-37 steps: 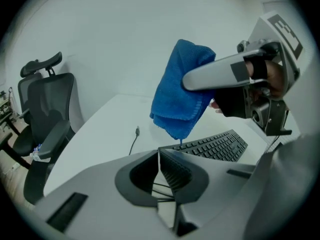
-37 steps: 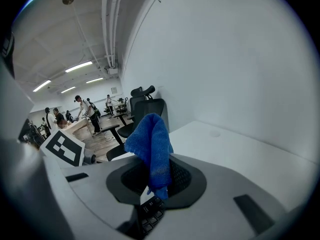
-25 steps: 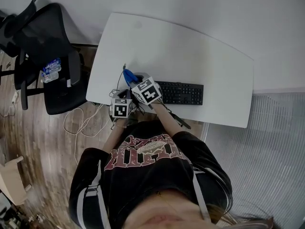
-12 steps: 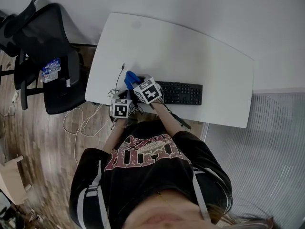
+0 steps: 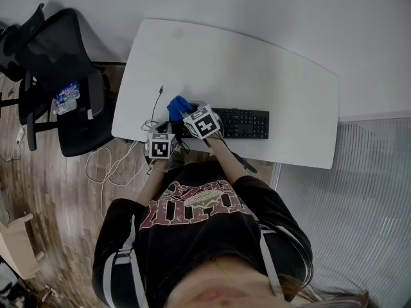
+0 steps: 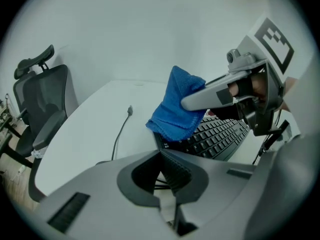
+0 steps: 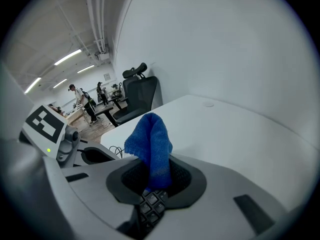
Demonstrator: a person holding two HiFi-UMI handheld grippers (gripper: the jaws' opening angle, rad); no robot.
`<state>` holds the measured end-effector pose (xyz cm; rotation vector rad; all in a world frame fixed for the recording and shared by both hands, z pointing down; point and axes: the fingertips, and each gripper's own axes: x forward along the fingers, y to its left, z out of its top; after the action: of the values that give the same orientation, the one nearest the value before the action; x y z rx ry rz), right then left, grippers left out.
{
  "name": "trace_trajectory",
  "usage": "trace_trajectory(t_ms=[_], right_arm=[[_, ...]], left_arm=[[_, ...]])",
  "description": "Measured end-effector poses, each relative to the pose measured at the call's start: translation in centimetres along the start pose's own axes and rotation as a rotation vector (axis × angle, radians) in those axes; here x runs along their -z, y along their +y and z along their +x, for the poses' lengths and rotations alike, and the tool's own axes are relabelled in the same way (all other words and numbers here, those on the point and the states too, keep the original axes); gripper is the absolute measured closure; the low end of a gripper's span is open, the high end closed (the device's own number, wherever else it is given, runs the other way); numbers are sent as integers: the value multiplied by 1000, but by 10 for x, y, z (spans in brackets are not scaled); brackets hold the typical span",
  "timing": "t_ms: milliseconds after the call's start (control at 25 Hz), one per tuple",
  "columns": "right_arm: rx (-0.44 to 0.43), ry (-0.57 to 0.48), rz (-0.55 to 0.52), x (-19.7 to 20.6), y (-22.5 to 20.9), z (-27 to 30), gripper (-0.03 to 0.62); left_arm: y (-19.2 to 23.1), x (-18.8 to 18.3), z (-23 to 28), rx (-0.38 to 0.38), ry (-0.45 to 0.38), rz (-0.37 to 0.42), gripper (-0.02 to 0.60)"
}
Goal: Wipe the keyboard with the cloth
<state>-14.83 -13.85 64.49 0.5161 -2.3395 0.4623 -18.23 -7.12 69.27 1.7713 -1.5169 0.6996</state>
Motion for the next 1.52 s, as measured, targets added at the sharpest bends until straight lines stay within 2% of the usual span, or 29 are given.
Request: trace_trajectory(t_ms=[1520], right_arm=[[112, 49, 86, 58, -83, -44, 530]], left_arm=[[-4, -2, 3, -49, 16, 48, 546]])
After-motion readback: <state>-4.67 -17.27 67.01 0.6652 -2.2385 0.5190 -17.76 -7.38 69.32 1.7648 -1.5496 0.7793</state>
